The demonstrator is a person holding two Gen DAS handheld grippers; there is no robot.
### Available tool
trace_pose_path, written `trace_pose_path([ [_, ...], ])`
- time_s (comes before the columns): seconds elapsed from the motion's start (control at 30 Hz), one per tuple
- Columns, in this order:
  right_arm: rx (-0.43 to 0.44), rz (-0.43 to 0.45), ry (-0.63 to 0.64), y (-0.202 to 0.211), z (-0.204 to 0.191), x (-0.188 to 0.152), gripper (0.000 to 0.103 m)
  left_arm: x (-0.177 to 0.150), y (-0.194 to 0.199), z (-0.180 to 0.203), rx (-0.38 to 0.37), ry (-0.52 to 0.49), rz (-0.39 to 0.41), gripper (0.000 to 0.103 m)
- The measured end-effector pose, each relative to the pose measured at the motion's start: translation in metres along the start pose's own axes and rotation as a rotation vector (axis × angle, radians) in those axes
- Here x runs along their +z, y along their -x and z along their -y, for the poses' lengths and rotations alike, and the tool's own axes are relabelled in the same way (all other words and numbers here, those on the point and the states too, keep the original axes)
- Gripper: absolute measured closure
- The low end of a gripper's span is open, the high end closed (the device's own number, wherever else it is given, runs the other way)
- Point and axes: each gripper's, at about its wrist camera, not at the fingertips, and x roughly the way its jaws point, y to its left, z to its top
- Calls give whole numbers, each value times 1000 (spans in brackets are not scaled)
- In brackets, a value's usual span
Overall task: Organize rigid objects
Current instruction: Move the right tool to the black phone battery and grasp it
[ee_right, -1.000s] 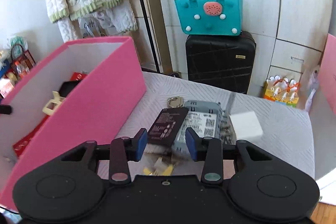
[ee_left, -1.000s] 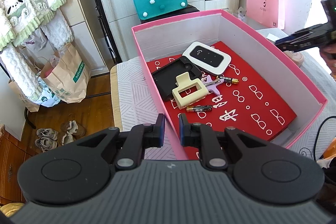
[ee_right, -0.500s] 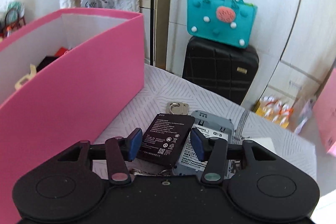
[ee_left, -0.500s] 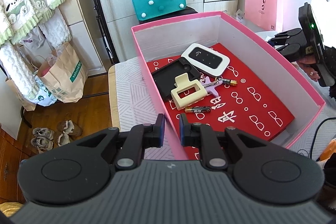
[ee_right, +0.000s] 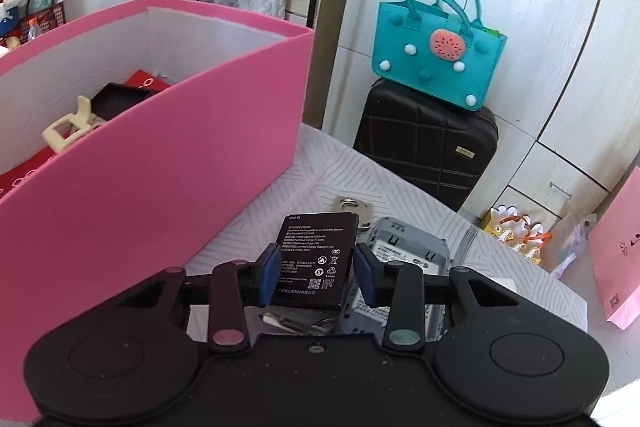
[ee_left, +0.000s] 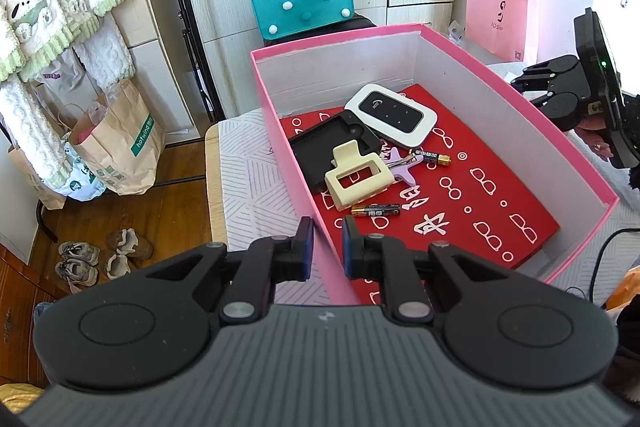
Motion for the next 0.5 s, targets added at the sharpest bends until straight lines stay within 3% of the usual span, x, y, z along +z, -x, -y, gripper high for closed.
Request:
trace_pose_path([
  [0.23,123,-17,-45,4,1,-4,55,0,0,0,0,-1,0,90],
  [0.4,162,-27,-81,2,3,-7,54,0,0,0,0,1,-1,90],
  [0.5,183,-42,-45,-2,0,-6,42,0,0,0,0,0,0,90],
])
